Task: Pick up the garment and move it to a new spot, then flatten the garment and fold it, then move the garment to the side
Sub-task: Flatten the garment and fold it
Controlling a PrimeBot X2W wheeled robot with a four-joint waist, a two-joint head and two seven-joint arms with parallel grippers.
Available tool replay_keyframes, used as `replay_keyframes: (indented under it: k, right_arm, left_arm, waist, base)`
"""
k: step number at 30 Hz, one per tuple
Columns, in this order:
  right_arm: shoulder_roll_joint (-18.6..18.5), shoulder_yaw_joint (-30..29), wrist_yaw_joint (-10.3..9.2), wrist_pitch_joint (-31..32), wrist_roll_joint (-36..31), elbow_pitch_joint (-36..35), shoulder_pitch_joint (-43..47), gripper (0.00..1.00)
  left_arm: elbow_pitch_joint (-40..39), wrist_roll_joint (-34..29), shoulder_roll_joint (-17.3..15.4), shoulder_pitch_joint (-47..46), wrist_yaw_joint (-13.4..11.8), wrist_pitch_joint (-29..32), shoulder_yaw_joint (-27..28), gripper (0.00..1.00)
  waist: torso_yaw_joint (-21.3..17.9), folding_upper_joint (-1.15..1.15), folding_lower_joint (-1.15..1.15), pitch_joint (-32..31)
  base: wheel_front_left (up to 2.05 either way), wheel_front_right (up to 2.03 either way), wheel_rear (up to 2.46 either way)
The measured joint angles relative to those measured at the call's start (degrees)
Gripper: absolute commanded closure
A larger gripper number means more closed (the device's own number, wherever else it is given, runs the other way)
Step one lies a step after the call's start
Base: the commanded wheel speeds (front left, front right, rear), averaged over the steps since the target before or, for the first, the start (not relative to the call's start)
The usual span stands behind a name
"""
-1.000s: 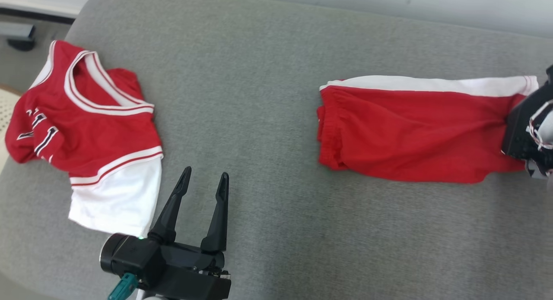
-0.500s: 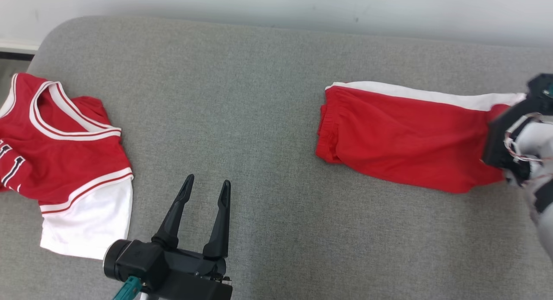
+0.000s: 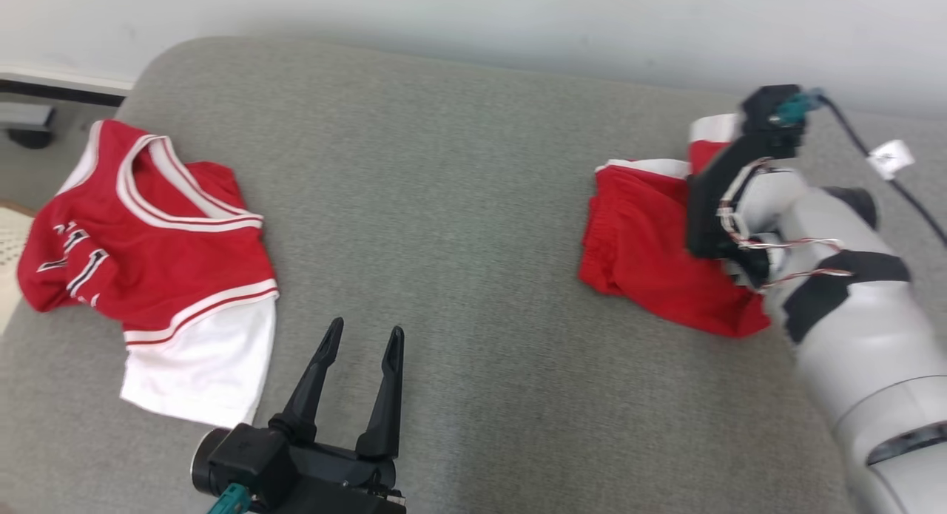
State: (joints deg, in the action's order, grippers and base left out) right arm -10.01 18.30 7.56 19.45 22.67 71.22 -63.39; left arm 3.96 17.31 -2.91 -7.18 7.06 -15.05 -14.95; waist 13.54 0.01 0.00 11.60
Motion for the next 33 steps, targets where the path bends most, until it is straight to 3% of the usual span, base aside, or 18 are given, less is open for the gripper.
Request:
replay_keyframes:
  k: [6,16,17,18,24,33]
  right_arm:
    - [2.9,1.6,0.0,1.7,0.7,-1.2,1.4,1.0]
    - [0.9,0.7,0.0,1.6,-1.5,0.8,2.3,1.0]
    - [1.0,0.6,0.0,1.1,-1.9,0.9,2.3,0.62]
    - [1.2,0.1,0.0,0.6,-1.8,1.0,2.3,0.0]
    - [3.4,-2.7,0.0,-1.5,2.0,-1.5,1.6,0.0]
    - [-5.0,-2.8,0.0,-5.6,-2.4,-0.9,4.5,0.0]
  left_arm:
    - [0.1,0.5,0.0,0.2,-0.5,0.0,-0.7,0.0]
    - [0.0,0.7,0.0,1.2,-1.0,0.0,-1.0,0.0]
    - [0.0,0.7,0.0,1.2,-1.0,0.0,-1.0,0.0]
    - [0.0,0.7,0.0,1.2,-1.0,0.0,-1.0,0.0]
    - [0.1,0.7,0.0,1.2,-1.0,0.0,-0.6,0.0]
    - [0.1,0.5,0.0,1.7,-1.0,0.0,0.3,0.0]
  waist:
    - [2.7,0.0,0.0,-1.0]
    - [4.6,-0.01,0.0,-2.4]
    - [4.5,0.0,0.0,-2.4]
    - [4.4,0.0,0.0,-2.3]
    - [3.6,0.0,0.0,-2.6]
    - [1.9,0.0,0.0,-4.9]
  base:
    - [0.0,0.0,0.0]
    - [0.0,0.0,0.0]
    - [0.0,0.0,0.0]
    - [0.0,0.0,0.0]
    - [0.0,0.0,0.0]
    - [0.0,0.0,0.0]
